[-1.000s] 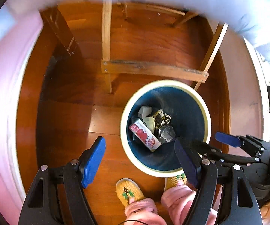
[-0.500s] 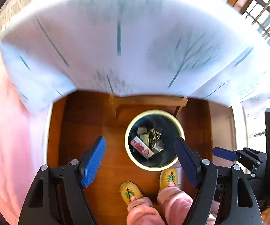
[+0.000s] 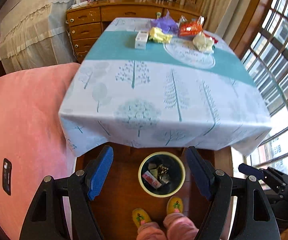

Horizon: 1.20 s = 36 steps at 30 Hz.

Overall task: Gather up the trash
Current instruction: 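Raise both open tools from the bin back toward the table, then grasp the white-purple box with the left tool while the right tool grasps yellow crumpled paper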

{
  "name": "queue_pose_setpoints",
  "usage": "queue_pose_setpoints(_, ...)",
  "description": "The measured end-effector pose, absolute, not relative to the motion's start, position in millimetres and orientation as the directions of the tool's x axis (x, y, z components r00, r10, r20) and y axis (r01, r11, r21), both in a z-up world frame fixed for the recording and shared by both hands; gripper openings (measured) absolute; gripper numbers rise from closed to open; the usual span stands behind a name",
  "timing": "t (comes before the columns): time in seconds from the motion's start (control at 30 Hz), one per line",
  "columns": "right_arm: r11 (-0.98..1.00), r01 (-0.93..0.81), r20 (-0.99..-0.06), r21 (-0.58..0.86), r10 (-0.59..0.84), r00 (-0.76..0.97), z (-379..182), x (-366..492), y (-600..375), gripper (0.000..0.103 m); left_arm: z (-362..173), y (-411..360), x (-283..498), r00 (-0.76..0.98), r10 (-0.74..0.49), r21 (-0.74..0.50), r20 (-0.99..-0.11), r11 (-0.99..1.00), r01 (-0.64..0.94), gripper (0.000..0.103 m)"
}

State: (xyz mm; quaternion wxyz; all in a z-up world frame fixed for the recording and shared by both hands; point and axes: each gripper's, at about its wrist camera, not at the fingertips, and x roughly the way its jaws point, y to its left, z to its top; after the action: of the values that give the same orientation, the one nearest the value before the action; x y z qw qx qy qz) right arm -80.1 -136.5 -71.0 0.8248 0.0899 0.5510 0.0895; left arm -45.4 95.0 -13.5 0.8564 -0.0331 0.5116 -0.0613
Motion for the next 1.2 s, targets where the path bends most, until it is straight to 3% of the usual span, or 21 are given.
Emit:
queue_pose_setpoints(0.3, 0.977, -0.030, -0.813, 0.210, 0.192, 0.550, 24, -65, -135, 0.059, 73, 102, -38, 0.571, -0.169, -0.125, -0.803, 0.985, 0.116, 0.077)
queue_pose_setpoints(0.63, 0.977, -0.083, -0.735, 0.198, 0.204, 0.647, 92, -32, -116, 0.059, 129, 122, -10, 0.598, -0.194, -0.145, -0.778, 0.981, 0.131, 0.077)
queue_pose_setpoints(0.9, 0.971, -0.169, -0.728, 0.169, 0.238, 0.643, 109, 39, -107, 0.059, 136, 134, 53, 0.596, -0.166, -0.153, -0.785, 0.986, 0.073, 0.077)
queue_pose_setpoints(1.2, 0.944, -0.314, -0.764, 0.103, 0.277, 0.582, 77, 181, -113, 0.058, 95, 120, 172, 0.530, -0.153, -0.209, -0.834, 0.977, -0.046, 0.077)
